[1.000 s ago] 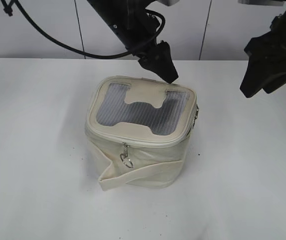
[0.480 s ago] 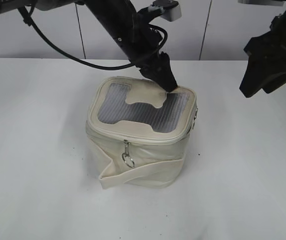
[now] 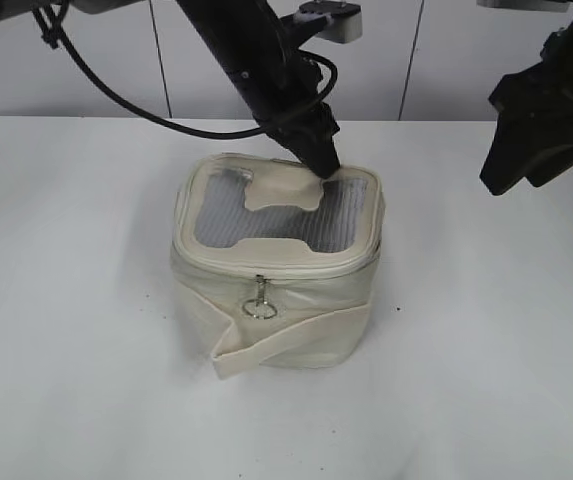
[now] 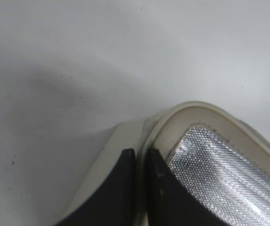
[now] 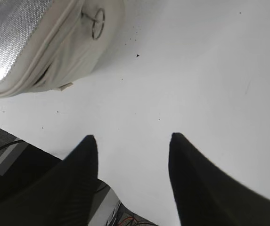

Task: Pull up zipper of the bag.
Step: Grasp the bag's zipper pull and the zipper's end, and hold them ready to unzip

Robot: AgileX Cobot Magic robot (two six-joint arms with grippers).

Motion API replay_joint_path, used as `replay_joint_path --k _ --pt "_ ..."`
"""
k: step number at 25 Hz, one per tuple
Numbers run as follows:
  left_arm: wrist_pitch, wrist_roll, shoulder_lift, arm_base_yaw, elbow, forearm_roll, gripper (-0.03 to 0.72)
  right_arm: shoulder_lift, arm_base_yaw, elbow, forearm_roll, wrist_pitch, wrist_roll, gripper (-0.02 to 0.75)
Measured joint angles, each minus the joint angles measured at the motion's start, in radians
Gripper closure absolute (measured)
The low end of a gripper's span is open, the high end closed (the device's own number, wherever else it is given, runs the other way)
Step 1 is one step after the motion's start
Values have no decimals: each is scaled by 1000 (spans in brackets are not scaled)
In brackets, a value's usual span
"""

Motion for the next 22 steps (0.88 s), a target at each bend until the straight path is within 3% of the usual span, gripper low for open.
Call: replay_joint_path --k 5,9,17,22 --pt "-13 -69 -15 2 0 80 655 0 0 0 7 0 -18 350" --pt "-14 -89 -19 2 0 90 658 -1 0 36 78 -47 -107 350" --pt "-14 -91 -20 2 0 85 659 22 0 202 183 -304 -400 349" --pt "-14 -91 -21 1 0 86 659 77 0 255 358 -419 -660 349"
